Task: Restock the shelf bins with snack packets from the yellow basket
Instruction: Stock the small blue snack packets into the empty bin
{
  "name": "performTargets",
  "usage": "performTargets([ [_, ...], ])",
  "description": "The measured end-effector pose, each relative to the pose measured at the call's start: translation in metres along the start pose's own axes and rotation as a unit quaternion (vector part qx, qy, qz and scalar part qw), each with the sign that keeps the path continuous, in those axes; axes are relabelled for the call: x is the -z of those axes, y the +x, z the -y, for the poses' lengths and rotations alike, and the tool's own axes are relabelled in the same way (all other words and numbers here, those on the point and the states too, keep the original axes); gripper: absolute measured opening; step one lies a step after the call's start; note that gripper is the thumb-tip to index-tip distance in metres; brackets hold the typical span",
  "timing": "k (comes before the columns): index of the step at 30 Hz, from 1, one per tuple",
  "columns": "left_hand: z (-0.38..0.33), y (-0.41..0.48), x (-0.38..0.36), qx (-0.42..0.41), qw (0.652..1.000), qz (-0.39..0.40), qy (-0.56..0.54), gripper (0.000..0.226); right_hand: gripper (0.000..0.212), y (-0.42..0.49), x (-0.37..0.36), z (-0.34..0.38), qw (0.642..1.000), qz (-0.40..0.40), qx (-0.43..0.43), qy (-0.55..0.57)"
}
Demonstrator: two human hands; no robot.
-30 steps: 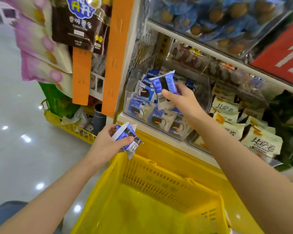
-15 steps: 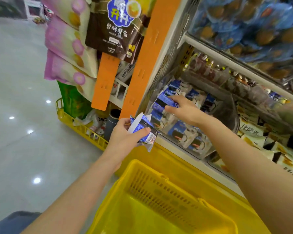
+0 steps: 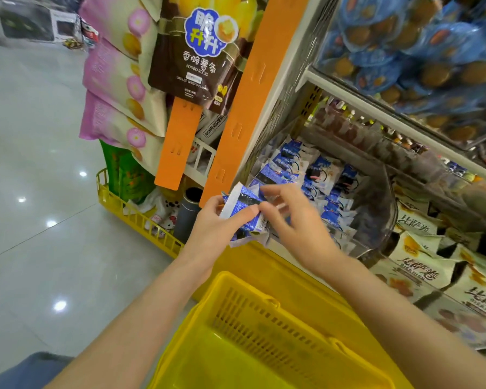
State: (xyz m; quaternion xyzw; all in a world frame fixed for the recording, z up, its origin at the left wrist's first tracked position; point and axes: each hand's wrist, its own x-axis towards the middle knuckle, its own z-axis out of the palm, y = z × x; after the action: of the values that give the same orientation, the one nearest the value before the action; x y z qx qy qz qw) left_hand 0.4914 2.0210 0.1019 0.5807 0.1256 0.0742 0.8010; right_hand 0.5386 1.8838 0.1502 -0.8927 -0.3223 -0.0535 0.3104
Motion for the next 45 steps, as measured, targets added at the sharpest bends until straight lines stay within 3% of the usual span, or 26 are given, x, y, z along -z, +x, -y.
performTargets([
  [3, 0.0, -0.005, -0.005, 0.005, 1.0, 0.013, -0.021, 0.047, 0.05, -0.014, 0.002, 0.004, 0.995, 0.079, -0.056, 0.037],
  [6, -0.002, -0.009, -0.014, 0.036, 0.993, 0.046, -0.107, 0.061, 0.044, -0.015, 0.015, 0.002, 0.986, 0.068, -0.116, 0.1],
  [8, -0.003, -0.006, -0.019, 0.051, 0.984, 0.042, -0.166, 0.056, 0.03, -0.013, 0.026, -0.001, 0.977, 0.054, -0.144, 0.149],
  [11, -0.003, -0.001, -0.026, 0.038, 0.989, 0.037, -0.139, 0.043, 0.018, -0.01, 0.044, -0.013, 0.965, 0.018, -0.171, 0.197],
  [13, -0.001, 0.002, -0.028, 0.02, 0.995, 0.024, -0.096, 0.031, 0.017, -0.001, 0.058, -0.025, 0.968, -0.054, -0.179, 0.165],
  [17, 0.001, 0.005, -0.032, 0.001, 0.998, 0.013, -0.054, 0.034, 0.043, 0.033, 0.077, -0.064, 0.954, -0.191, -0.229, -0.012],
  [20, 0.0, 0.006, -0.033, -0.006, 0.999, 0.014, -0.045, 0.035, 0.044, 0.056, 0.076, -0.093, 0.953, -0.158, -0.243, -0.092],
  [26, -0.001, 0.013, -0.029, -0.011, 0.998, 0.003, -0.066, 0.032, 0.047, 0.09, 0.06, -0.125, 0.952, -0.062, -0.27, -0.132],
  [29, -0.002, 0.014, -0.029, -0.025, 0.999, 0.013, -0.042, 0.033, 0.046, 0.092, 0.057, -0.134, 0.95, -0.058, -0.271, -0.146],
  [32, 0.001, 0.015, -0.029, -0.027, 0.999, 0.017, -0.028, 0.035, 0.046, 0.088, 0.058, -0.126, 0.949, -0.097, -0.256, -0.158],
  [35, 0.005, 0.015, -0.031, -0.016, 0.999, 0.028, -0.01, 0.037, 0.038, 0.061, 0.057, -0.1, 0.965, -0.162, -0.189, -0.086],
  [40, 0.017, 0.002, -0.033, 0.007, 0.998, 0.051, 0.02, 0.03, 0.038, -0.031, 0.045, -0.063, 0.989, -0.088, -0.09, -0.076],
  [45, 0.04, -0.025, -0.034, 0.046, 0.993, 0.076, 0.075, 0.025, 0.028, -0.132, 0.007, -0.072, 0.99, -0.084, 0.042, -0.107],
])
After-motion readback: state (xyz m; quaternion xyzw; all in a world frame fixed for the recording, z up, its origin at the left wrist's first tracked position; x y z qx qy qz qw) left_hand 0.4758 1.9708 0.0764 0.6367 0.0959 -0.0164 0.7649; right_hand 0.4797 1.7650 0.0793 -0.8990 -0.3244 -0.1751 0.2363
